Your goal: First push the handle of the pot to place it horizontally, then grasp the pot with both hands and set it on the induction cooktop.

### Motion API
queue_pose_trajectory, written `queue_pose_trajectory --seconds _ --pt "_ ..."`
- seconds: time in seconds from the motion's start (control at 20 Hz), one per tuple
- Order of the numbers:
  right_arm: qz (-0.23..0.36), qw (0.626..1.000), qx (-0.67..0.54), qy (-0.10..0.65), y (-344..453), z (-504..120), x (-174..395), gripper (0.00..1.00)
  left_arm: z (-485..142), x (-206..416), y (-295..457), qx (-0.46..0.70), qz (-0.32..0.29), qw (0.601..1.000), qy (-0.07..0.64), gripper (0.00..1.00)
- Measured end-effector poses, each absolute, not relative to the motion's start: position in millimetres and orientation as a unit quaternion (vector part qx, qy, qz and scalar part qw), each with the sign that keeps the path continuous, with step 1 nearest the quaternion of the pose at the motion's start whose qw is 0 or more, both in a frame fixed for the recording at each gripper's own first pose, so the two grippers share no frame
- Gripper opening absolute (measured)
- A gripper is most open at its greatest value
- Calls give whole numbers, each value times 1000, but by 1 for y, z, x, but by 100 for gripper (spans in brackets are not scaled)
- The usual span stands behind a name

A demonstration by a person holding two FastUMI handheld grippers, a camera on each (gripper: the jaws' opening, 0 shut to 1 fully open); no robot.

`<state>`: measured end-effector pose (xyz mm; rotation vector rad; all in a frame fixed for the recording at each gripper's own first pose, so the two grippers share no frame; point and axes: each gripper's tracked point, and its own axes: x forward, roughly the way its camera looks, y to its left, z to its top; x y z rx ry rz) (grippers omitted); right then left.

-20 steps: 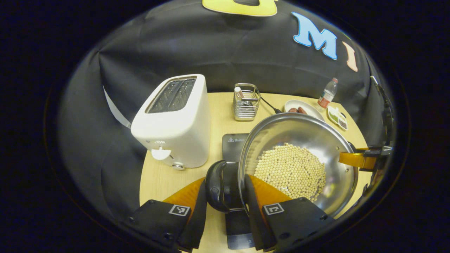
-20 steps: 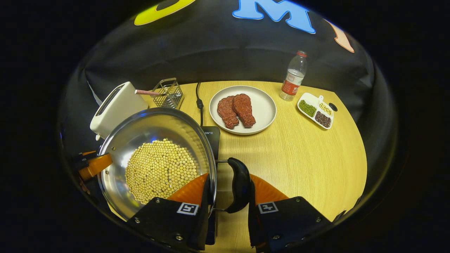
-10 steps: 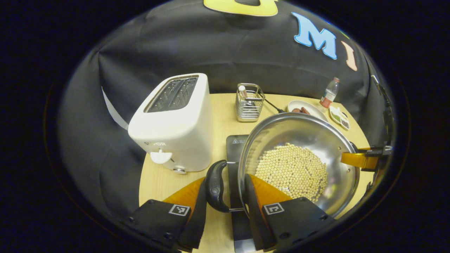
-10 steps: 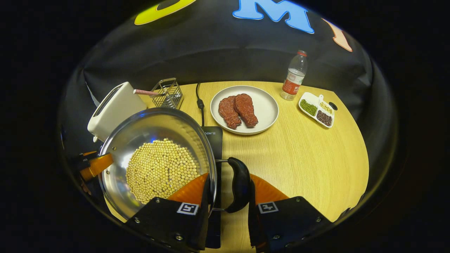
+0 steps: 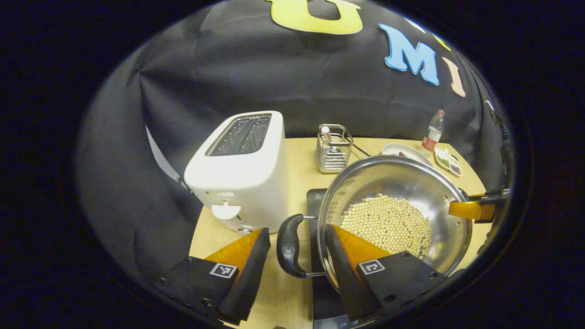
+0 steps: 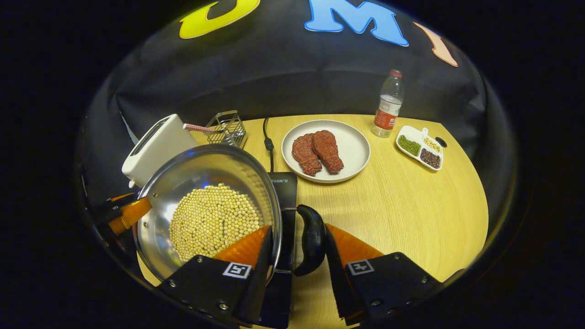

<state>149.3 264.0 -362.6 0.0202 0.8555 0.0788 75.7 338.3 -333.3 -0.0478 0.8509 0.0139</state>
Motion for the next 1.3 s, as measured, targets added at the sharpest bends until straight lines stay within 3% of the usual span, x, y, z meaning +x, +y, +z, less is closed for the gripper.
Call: queue_pose_trajectory --seconds 0.05,0.1,0.15,0.25,0.3,0.45,0.6,1.0,1.1,1.15,1.2,1.3 --pt "42 914 10 404 261 -358 151 69 -321 69 342 -27 15 914 404 80" --pt "46 919 11 392 256 -351 150 74 -307 61 346 -24 28 919 392 88" --pt "51 924 14 380 253 -342 149 83 -292 56 353 -20 43 924 380 82" --pt "52 935 15 350 239 -319 144 89 -252 47 347 -44 57 933 351 83" --pt "51 942 13 331 230 -307 144 89 -227 39 337 -61 61 937 339 89" --pt "60 958 18 281 208 -268 137 89 -177 34 294 -89 64 951 289 92" --pt "62 968 8 244 180 -232 125 88 -123 26 245 -91 55 965 242 89" --pt "59 992 2 112 94 -104 81 91 3 22 107 -75 18 988 136 96" --pt "53 995 1 80 69 -73 68 92 42 19 79 -73 19 992 98 92" --pt "47 997 1 68 57 -59 61 84 61 18 67 -73 18 994 82 92" --pt "42 997 3 58 44 -48 54 92 78 15 55 -72 15 995 70 92" --pt "31 999 9 42 21 -29 46 92 109 6 39 -63 16 997 52 94"
